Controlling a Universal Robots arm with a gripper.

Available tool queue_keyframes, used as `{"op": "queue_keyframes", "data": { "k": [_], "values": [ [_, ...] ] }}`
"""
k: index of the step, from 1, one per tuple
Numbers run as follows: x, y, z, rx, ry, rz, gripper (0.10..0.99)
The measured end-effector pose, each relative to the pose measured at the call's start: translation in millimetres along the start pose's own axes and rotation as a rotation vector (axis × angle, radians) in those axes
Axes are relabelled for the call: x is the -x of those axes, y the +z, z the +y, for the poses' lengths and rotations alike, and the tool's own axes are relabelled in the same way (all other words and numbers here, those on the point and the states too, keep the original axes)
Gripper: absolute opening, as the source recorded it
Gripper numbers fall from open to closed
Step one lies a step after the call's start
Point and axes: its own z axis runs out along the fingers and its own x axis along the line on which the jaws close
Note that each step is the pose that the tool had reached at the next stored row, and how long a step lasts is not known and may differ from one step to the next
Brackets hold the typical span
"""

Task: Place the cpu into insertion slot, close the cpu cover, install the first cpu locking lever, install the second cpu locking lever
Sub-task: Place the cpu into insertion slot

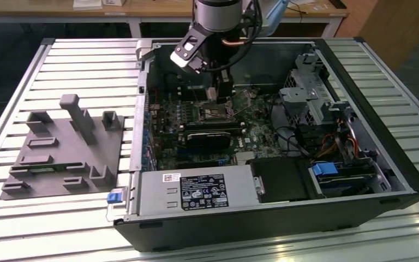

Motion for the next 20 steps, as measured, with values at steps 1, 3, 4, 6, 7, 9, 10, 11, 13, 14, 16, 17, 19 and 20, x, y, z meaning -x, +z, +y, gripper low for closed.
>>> {"op": "queue_keyframes", "data": {
  "k": [1,3,4,6,7,9,10,11,13,14,16,17,19,20],
  "values": [
    [-0.7,1.8,-0.1,0.000,0.000,-0.0002,0.537],
    [-2.4,5.5,-0.4,0.000,0.000,-0.0009,0.537],
    [-3.3,7.4,-0.5,0.000,0.000,-0.0010,0.537],
    [-4.5,11.2,-0.8,0.000,0.000,-0.0021,0.537],
    [-4.8,12.9,-1.0,0.000,0.001,-0.0040,0.537],
    [-5.1,16.3,-1.6,0.000,0.003,-0.0097,0.537],
    [-5.3,17.9,-1.9,0.000,0.004,-0.0129,0.537],
    [-5.6,19.7,-2.2,-0.001,0.005,-0.0161,0.537],
    [-6.4,23.2,-2.6,-0.001,0.008,-0.0180,0.537],
    [-6.8,25.0,-2.8,-0.001,0.011,-0.0183,0.537],
    [-7.4,28.6,-3.1,-0.001,0.018,-0.0190,0.537],
    [-7.5,30.4,-3.3,-0.001,0.021,-0.0191,0.537],
    [-8.1,33.9,-4.0,-0.001,0.023,-0.0193,0.537],
    [-8.6,35.5,-4.3,-0.001,0.024,-0.0193,0.537]
  ]
}}
